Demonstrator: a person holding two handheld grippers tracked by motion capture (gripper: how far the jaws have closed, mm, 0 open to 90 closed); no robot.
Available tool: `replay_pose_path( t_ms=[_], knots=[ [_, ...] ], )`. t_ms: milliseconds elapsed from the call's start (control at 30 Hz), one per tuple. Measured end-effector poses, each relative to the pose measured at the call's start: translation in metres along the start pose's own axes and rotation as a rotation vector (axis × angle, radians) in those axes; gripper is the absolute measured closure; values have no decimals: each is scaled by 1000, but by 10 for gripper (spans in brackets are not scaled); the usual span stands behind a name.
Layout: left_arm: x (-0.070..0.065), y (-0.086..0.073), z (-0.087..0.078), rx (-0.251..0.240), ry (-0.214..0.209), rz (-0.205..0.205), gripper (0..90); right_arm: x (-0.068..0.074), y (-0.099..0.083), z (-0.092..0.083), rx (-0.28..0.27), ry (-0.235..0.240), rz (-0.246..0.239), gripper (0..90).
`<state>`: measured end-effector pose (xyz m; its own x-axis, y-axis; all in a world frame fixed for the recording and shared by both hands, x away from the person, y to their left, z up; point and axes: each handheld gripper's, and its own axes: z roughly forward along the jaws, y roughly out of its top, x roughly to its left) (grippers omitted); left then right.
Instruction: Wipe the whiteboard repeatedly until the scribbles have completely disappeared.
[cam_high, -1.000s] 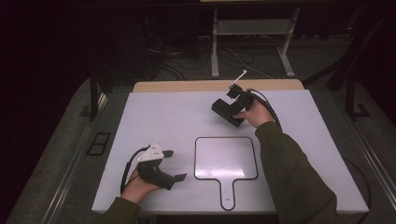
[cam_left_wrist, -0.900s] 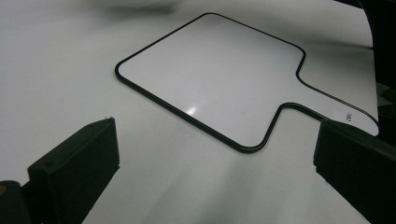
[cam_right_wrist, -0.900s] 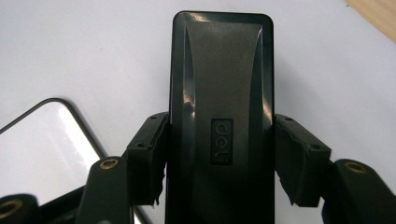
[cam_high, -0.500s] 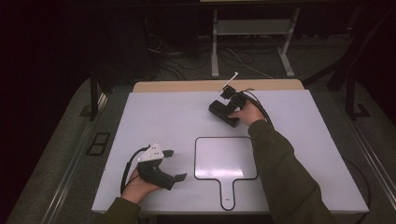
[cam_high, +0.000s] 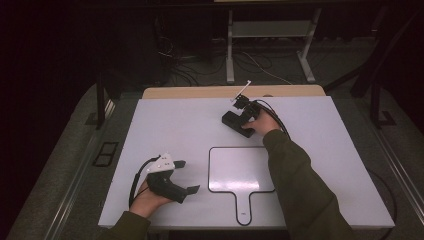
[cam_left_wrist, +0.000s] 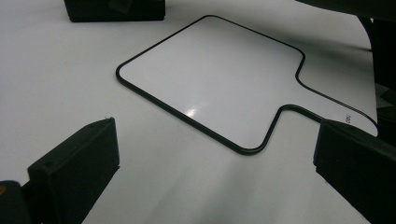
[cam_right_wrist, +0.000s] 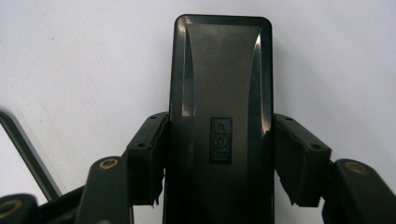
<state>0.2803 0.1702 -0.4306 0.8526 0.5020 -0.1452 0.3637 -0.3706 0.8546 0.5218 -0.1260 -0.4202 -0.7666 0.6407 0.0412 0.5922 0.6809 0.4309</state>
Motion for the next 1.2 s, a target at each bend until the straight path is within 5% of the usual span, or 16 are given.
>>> replay_pose_path(
  t_ms=[233, 333, 433, 700, 1067, 1200],
  knots=[
    [2, 0, 0, 0, -4, 0, 0, 0, 0, 1, -2, 2, -3, 376],
    [2, 0, 1, 0, -8, 1, 0, -1, -1, -3, -32, 26, 33, 353],
    [3, 1, 1, -4, -9, 0, 0, -1, 0, -9, -60, 1, 34, 308],
    [3, 1, 0, -5, -2, -2, 0, 5, -3, -26, -119, 38, 46, 185],
    [1, 2, -1, 2, 2, 9, 0, 18, -30, -60, -268, -27, 40, 130],
    [0, 2, -1, 5, 2, 9, 0, 22, -41, -66, -288, -3, 32, 130]
  ],
)
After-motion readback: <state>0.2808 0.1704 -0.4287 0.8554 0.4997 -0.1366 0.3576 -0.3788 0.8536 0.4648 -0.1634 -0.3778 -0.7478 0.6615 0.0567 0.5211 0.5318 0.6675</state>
